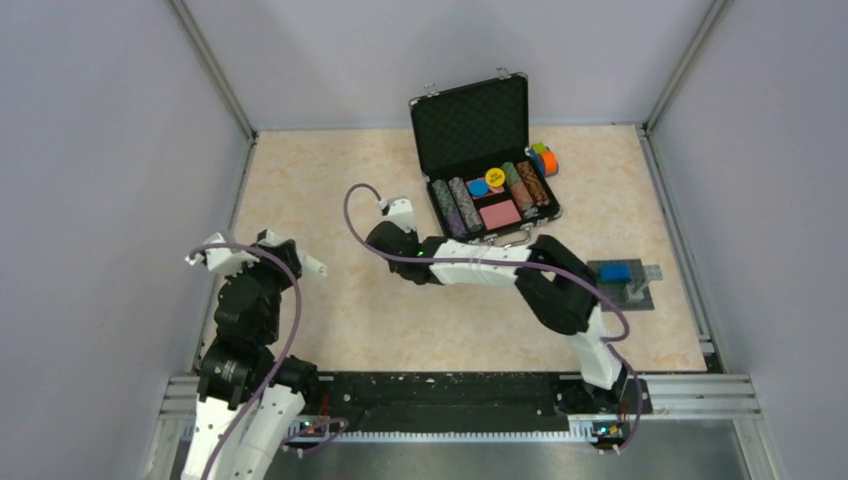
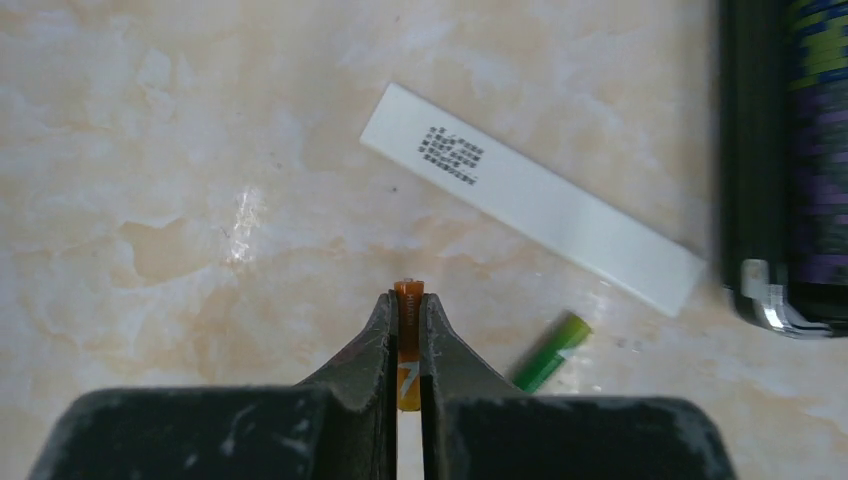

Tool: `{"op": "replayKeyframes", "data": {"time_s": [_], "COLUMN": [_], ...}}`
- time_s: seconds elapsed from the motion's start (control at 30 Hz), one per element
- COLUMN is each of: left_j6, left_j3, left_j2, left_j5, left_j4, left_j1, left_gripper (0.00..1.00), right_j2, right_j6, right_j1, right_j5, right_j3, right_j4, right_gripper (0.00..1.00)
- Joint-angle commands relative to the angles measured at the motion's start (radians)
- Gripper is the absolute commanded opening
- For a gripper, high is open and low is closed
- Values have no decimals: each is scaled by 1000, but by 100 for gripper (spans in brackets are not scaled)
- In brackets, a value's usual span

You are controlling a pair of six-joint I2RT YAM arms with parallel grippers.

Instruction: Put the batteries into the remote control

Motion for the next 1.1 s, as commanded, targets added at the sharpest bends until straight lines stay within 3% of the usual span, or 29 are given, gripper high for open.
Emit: {"op": "replayKeyframes", "data": {"time_s": [0.0,0.1,0.3,0.6,0.7,1.07], "left_j6": [29,-14,-100,-226,-269,-464], "left_j3": [-50,-78,-89,-8,14,29], "left_j2": [61,147,343,628,675,761], "left_j5": [379,597,904,1265,1306,1145], "left_j4": [260,423,712,1037,1110,1216], "left_j1": [3,3,3,1,1,1], "left_gripper": [0,0,0,0,0,0], "right_j2": [-315,-491,-756,-935,-960,-935], "right_j6": [-81,-131,-225,-311,-301,-281], "right_j1": [-67,-102,-135,-136,-136,-117], "right_j5": [-96,-155,-244,-464,-514,-553], "right_j3": [-138,-274,-412,-483,-500,-494], "right_j4": [150,220,273,426,465,574], "right_gripper": [0,0,0,0,0,0]}}
